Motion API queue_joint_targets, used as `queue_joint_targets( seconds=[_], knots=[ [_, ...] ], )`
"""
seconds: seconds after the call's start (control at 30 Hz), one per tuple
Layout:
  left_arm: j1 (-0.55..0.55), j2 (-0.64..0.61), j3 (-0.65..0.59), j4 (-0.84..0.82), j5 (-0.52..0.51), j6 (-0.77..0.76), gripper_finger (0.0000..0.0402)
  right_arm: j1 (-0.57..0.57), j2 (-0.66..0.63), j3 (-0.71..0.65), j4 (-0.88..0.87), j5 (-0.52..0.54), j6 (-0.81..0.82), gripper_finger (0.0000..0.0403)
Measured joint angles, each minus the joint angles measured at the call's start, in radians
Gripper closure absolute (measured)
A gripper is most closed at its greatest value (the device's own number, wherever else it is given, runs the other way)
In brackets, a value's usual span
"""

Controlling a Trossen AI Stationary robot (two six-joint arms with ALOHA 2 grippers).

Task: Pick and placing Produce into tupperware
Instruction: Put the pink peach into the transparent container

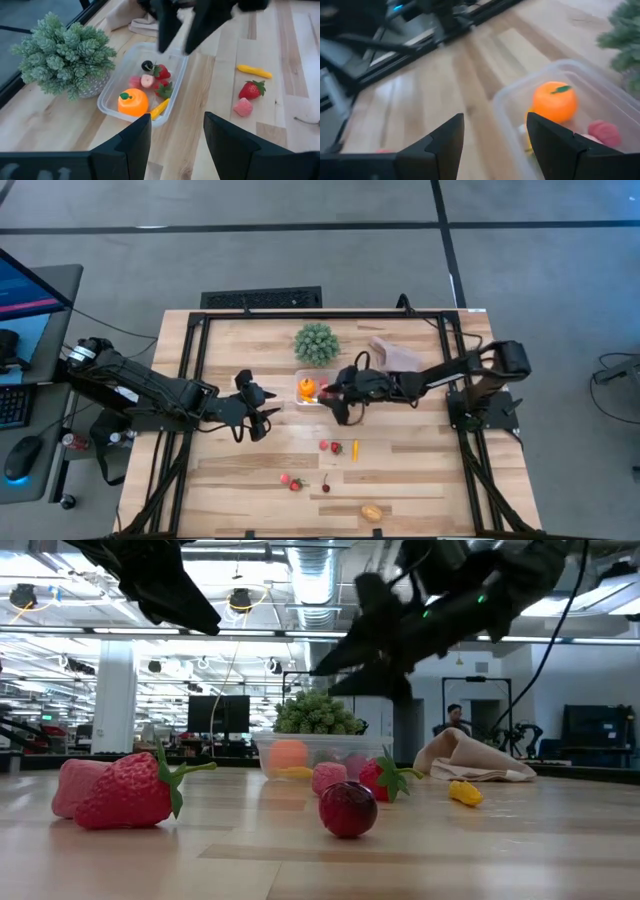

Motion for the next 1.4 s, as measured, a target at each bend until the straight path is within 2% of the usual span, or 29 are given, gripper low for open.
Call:
queue_joint_targets(
  seconds=[0.17, 0.4, 0.6, 0.67, 0.8, 0.9, 0.97, 1.03, 1.2, 1.3, 1.4],
  knots=[
    [0.000, 0.000, -0.001, 0.003, -0.001, 0.028, 0.0228, 0.054, -0.112, 0.000, -0.108, -0.001, -0.061, 0.0196],
    [0.000, 0.000, -0.001, 0.017, -0.021, 0.055, 0.0228, 0.102, -0.241, 0.000, -0.227, -0.001, -0.064, 0.0211],
    [0.000, 0.000, -0.001, 0.017, -0.037, 0.020, 0.0228, 0.135, -0.330, 0.000, -0.375, -0.004, 0.047, 0.0222],
    [0.000, 0.000, -0.001, 0.018, -0.024, 0.022, 0.0228, 0.150, -0.363, 0.000, -0.456, -0.042, 0.122, 0.0224],
    [0.000, 0.000, -0.001, 0.020, -0.021, -0.002, 0.0228, 0.180, -0.426, 0.000, -0.631, -0.224, 0.234, 0.0225],
    [0.000, 0.014, -0.001, 0.026, 0.003, -0.056, 0.0228, 0.234, -0.462, 0.000, -0.743, -0.241, 0.307, 0.0225],
    [0.000, 0.038, -0.015, 0.051, 0.065, 0.015, 0.0228, 0.286, -0.478, 0.000, -0.793, -0.199, 0.313, 0.0227],
    [0.000, 0.064, -0.040, 0.116, 0.135, 0.091, 0.0228, 0.352, -0.485, 0.000, -0.803, -0.113, 0.302, 0.0229],
    [0.004, 0.141, -0.098, 0.323, 0.201, 0.124, 0.0228, 0.556, -0.493, 0.000, -0.819, 0.241, 0.339, 0.0236],
    [0.012, 0.179, -0.117, 0.428, 0.222, 0.137, 0.0228, 0.667, -0.479, -0.003, -0.841, 0.448, 0.438, 0.0241],
    [0.040, 0.228, -0.118, 0.494, 0.302, 0.171, 0.0228, 0.759, -0.460, -0.005, -0.901, 0.590, 0.562, 0.0247]
  ],
)
